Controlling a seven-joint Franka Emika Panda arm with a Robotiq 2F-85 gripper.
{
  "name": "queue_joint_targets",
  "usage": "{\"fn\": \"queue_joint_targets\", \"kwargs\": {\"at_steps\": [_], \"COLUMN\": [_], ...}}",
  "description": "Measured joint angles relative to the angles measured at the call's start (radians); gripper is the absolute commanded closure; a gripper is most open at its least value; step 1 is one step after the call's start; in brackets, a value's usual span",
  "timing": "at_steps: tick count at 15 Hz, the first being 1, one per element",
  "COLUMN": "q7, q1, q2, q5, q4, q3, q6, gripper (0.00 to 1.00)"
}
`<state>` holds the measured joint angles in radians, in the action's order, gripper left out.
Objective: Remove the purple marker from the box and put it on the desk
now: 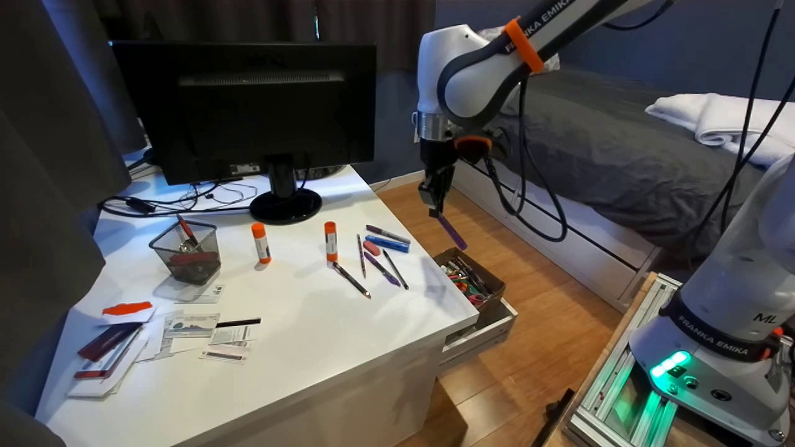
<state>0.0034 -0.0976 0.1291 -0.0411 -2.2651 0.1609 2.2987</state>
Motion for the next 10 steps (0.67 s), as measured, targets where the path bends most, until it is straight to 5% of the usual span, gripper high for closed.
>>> {"fn": "queue_joint_targets", "kwargs": {"at_steps": [10], "q7": [0.335], "q1": [-0.048], "q2": [0.266], "q5": [0.003], "q4": [0.159], "q3": [-0.043], "q6": [-0.010], "gripper": [0.95]}}
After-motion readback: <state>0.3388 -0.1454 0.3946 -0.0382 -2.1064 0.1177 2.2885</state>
